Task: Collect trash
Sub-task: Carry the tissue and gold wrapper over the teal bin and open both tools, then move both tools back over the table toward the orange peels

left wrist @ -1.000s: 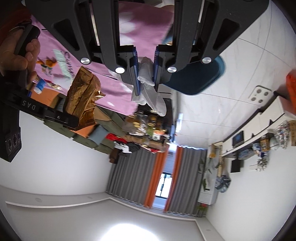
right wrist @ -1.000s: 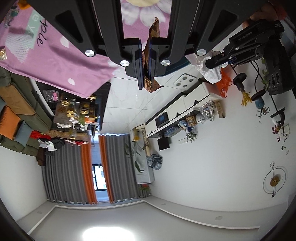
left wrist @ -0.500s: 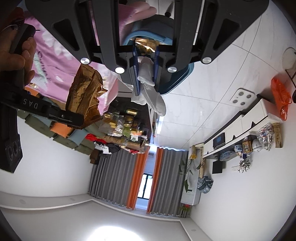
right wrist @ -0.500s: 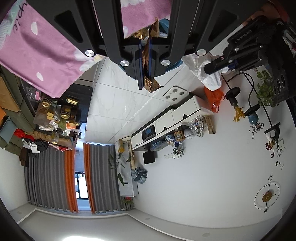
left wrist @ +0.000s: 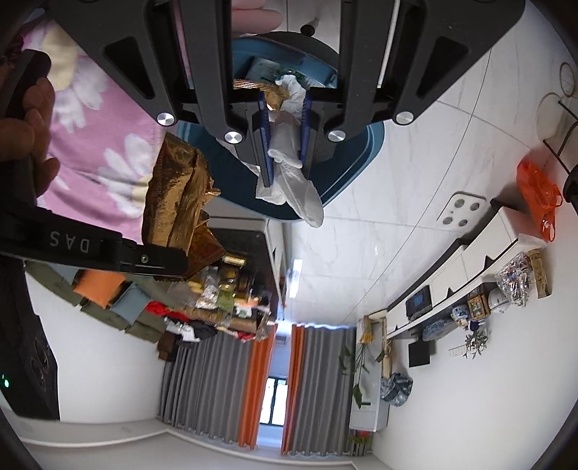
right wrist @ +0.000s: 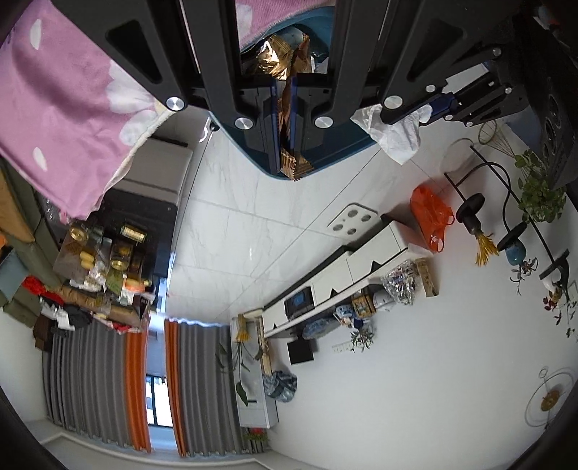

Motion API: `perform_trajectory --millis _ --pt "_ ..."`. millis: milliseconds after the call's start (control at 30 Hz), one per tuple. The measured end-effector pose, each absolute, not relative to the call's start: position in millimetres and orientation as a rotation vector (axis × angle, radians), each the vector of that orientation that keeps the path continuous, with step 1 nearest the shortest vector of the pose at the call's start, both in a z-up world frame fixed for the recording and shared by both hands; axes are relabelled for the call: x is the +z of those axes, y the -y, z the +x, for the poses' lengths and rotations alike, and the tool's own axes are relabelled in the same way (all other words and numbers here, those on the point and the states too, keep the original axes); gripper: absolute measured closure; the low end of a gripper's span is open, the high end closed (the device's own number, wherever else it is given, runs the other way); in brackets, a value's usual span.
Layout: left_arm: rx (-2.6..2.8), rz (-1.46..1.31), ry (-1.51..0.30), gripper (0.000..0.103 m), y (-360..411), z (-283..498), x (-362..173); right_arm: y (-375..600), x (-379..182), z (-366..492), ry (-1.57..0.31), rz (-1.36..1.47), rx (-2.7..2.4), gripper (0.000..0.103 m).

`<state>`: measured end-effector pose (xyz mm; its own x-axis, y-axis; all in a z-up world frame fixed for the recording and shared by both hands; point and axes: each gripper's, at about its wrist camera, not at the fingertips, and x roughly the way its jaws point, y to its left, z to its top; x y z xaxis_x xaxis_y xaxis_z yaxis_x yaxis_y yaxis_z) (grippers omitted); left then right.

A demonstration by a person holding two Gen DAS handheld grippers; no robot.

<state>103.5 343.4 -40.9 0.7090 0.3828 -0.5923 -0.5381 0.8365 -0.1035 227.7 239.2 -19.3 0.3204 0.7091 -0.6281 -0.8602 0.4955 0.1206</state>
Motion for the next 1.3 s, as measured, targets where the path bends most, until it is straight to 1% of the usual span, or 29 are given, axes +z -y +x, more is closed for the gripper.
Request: perform_trajectory --millis 200,267,333,367,400,433,467,500,600,633,667,700,800,833,867,933,1000,1100,1167,1300 --pt "0.522 -0.282 -0.639 0.084 -344 141 -65 -253 -41 239 -0.759 -0.265 1.029 0.098" --pt "0.52 -0.283 -0.658 0.084 -346 151 -74 -254 -47 244 -0.777 -0.263 1.014 0.093" --pt "0.523 -0.283 -0.672 0.084 -350 160 -83 -257 -52 247 -0.803 -0.267 1.007 0.092" --pt "0.521 -0.287 -0.682 0.08 -351 166 -87 -258 -53 247 -0.804 -0.268 1.004 0.092" --pt "0.523 -0.286 -0.687 0.071 -352 168 -91 -258 -56 248 -0.811 -0.267 1.002 0.089" --pt "0.525 -0.286 -0.693 0.067 -355 173 -95 -259 -57 249 -0.818 -0.267 0.996 0.078" --pt "0.528 -0.288 -0.701 0.061 -357 179 -99 -259 -58 250 -0.821 -0.262 0.992 0.068" --pt "0.529 -0.288 -0.706 0.053 -362 178 -104 -259 -58 251 -0.819 -0.259 0.985 0.066" --pt "0.541 -0.289 -0.715 0.041 -365 186 -111 -255 -56 252 -0.817 -0.24 0.979 0.063" --pt "0.541 -0.289 -0.714 0.037 -366 189 -112 -253 -55 253 -0.815 -0.233 0.98 0.059" --pt "0.542 -0.291 -0.712 0.029 -365 188 -112 -250 -53 253 -0.814 -0.219 0.985 0.059" --pt "0.549 -0.29 -0.707 0.026 -364 190 -112 -246 -51 253 -0.81 -0.206 0.986 0.059" --pt "0.563 -0.285 -0.704 0.023 -366 189 -108 -232 -44 257 -0.8 -0.168 0.992 0.059" --pt "0.563 -0.287 -0.698 0.022 -365 186 -105 -225 -40 255 -0.786 -0.155 0.992 0.057" --pt "0.562 -0.285 -0.688 0.021 -364 185 -101 -219 -37 254 -0.775 -0.145 0.995 0.052" --pt "0.566 -0.275 -0.675 0.017 -359 177 -93 -207 -30 250 -0.752 -0.129 0.999 0.046" --pt "0.561 -0.268 -0.658 0.012 -353 170 -83 -190 -22 243 -0.711 -0.122 0.998 0.044" --pt "0.563 -0.251 -0.638 0.007 -342 159 -71 -168 -14 235 -0.672 -0.098 0.994 0.038" --pt "0.564 -0.241 -0.629 0.007 -334 150 -64 -155 -11 231 -0.652 -0.09 0.994 0.031" --pt "0.556 -0.22 -0.615 0.006 -306 144 -48 -120 -7 221 -0.594 -0.073 0.96 0.023"
